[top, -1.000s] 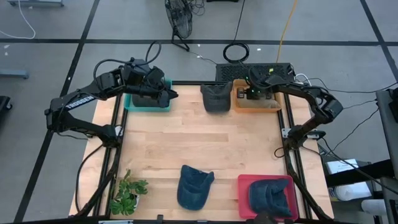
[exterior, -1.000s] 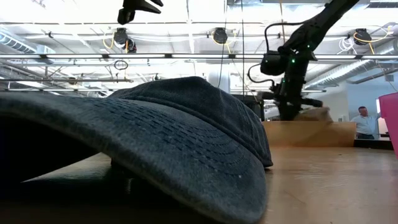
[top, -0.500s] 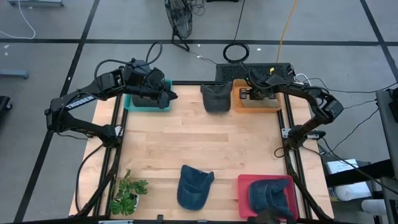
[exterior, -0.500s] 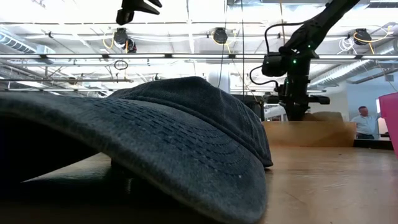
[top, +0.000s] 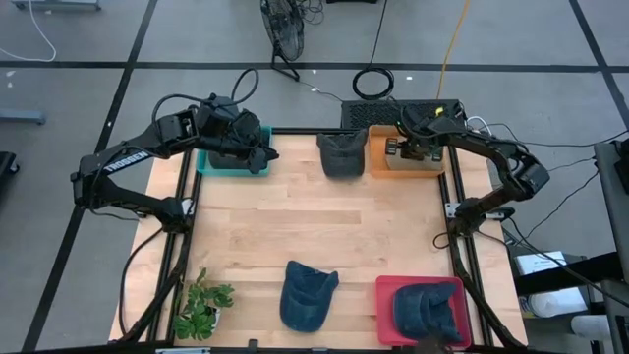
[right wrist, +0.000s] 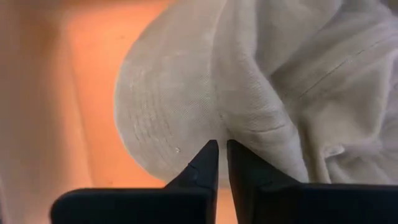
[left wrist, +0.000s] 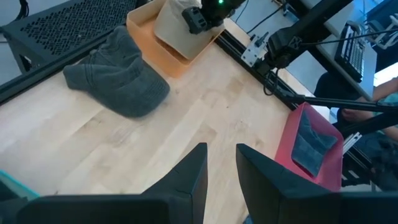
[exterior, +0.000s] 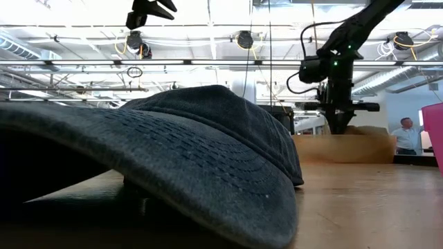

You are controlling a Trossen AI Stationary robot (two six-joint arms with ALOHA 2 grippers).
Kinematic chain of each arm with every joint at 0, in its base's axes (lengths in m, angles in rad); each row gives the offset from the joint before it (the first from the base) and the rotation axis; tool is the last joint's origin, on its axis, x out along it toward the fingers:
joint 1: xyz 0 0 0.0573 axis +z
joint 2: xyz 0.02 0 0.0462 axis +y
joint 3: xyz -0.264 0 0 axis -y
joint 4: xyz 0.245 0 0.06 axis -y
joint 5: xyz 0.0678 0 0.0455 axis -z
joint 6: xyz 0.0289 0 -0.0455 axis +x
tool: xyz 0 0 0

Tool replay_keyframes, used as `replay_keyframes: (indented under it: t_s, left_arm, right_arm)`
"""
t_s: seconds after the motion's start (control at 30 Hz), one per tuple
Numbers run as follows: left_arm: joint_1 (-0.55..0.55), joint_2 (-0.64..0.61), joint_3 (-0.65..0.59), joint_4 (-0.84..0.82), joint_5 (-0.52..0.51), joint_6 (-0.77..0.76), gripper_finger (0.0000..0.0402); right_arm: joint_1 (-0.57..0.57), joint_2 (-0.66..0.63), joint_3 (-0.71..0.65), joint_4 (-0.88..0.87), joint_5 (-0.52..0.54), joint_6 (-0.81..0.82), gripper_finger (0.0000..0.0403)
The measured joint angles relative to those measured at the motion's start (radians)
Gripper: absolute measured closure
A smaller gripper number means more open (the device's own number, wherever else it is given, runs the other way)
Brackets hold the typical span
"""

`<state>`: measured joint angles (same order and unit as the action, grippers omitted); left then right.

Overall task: Pick & Place hat
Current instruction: Put the brown cap into the orange bin, then put the blue cap into the red bin

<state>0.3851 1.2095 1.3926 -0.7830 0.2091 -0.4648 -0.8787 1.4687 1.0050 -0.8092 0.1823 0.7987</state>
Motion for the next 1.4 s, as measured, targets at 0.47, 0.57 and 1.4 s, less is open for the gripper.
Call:
replay_keyframes:
  t_s: [0.47,0.57,1.4]
  left_arm:
    - [0.001,0.0,0.0,0.003,-0.035,0.072,0.0309]
    - [0.003,0.016,0.0,0.016,-0.071,0.093,0.0309]
    - [-0.014,0.013,0.0,0.012,-0.011,0.086,0.0309]
  right_arm:
    - [0.059,-0.269,0.001,0.355,-0.166,-0.096,0.0287]
    - [0.123,-0.283,0.001,0.358,-0.186,-0.109,0.0283]
    - [0.742,-0.318,0.002,0.322,-0.029,0.137,0.033]
